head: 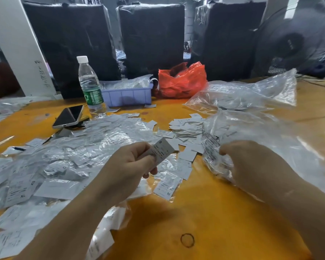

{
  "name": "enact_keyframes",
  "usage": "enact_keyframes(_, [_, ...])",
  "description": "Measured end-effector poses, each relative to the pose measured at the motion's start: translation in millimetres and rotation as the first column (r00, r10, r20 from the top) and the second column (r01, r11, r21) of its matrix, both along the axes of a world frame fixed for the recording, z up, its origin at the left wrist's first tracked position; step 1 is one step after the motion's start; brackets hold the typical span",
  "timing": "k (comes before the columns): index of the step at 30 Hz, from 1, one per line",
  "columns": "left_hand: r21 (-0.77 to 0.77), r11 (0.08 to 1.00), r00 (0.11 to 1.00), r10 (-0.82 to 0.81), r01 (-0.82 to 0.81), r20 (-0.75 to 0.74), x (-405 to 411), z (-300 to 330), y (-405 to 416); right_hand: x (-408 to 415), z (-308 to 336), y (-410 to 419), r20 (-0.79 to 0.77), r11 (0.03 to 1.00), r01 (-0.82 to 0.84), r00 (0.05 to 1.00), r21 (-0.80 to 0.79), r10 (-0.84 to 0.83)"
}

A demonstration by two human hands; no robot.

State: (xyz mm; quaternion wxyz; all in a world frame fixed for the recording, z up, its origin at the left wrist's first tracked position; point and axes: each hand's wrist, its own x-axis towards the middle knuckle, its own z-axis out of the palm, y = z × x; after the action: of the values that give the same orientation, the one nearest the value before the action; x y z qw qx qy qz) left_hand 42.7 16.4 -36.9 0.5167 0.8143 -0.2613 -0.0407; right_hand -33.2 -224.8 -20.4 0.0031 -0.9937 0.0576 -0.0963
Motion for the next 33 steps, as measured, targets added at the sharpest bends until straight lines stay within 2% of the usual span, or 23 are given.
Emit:
enact_keyframes(5, [0.037,0.999,1.0,0.005,-0.006,0.02,-1,-1,-2,2,-16,-1,0.017,0.998,0.051,0.999,-0.038,-0.05])
enact_keyframes(10, [0.105,0.994,0.999,-0.002,-0.003,0.045,-2,-4,-5,4,-16,4,0.038,0.999,0.038,0.999,0.025,-0.039])
enact_keyframes(14, [0.09,0.996,0.999,-0.015,0.011,0.046,-3,-3,-7,4,-15,6,0.102,0.998,0.008,0.995,0.064,-0.015])
enact_keyframes(22, [0.137,0.991,0.998,-0.015,0.005,0.069,-8,7,-15,5,-15,8,0.188,0.994,0.042,0.982,-0.099,-0.023])
enact_keyframes(24, [0.151,0.988,0.996,-0.012,-0.001,0.085,-8,15,-20,5,-15,7,0.271,0.991,0.043,0.963,-0.126,-0.007])
enact_keyframes(27, [0.182,0.983,0.994,-0.003,-0.018,0.113,-7,29,-23,1,-12,5,0.508,0.999,-0.002,0.861,-0.053,0.028])
enact_keyframes(30, [0.176,0.983,0.993,0.022,-0.043,0.12,-6,40,-17,3,-6,6,0.631,0.996,-0.082,0.77,-0.046,0.093])
enact_keyframes(32, [0.149,0.986,0.992,0.062,-0.078,0.107,-5,42,-9,5,-3,12,0.672,0.968,-0.244,0.727,0.061,0.141])
enact_keyframes(33, [0.128,0.987,0.992,0.081,-0.093,0.097,-4,40,-4,6,0,18,0.67,0.918,-0.353,0.728,0.18,0.148])
